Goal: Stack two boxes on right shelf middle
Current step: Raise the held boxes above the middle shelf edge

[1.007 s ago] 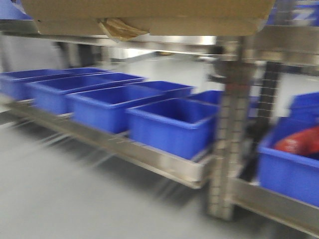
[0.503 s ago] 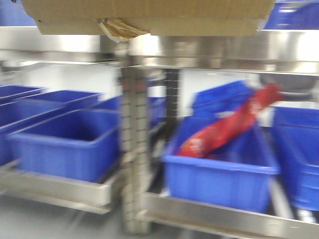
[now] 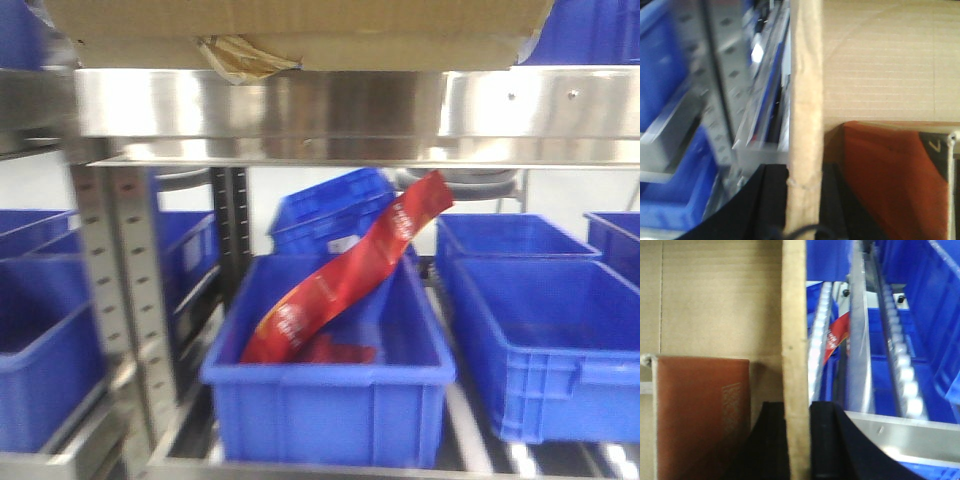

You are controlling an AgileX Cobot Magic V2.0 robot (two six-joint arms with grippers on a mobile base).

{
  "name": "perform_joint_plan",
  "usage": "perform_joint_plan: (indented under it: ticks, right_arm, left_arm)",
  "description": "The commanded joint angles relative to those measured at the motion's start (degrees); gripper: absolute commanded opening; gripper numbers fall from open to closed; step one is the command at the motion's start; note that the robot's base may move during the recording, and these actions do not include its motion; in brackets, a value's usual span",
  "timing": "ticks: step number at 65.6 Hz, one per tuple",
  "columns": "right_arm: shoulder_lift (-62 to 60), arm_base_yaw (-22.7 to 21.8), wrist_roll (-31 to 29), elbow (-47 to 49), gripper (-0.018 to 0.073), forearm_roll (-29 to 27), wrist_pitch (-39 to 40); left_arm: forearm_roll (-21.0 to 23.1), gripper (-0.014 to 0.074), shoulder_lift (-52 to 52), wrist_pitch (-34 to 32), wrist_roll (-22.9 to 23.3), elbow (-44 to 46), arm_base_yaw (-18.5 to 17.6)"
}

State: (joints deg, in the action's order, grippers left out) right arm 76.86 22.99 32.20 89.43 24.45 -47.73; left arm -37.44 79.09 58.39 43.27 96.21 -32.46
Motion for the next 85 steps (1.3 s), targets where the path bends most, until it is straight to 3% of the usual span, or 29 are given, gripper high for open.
perform_joint_plan:
  ticks: [1, 34, 85]
  right_arm:
    - [-0.85, -0.43, 0.25, 0.76, -0.0154, 3.75, 0.75]
    - [-0.85, -0.43, 0.25, 0.76, -0.0154, 3.75, 2.56]
    - [-0.85, -0.43, 0.25, 0.76, -0.0154, 3.75, 19.06]
  left_arm:
    - [-3.52, -0.0111, -1.10, 0.11, 0.44, 0.59, 0.26]
    - [-3.52, -0.0111, -1.10, 0.06, 0.44, 0.59, 0.26]
    - [-3.52, -0.0111, -1.10, 0.06, 0.44, 0.59, 0.26]
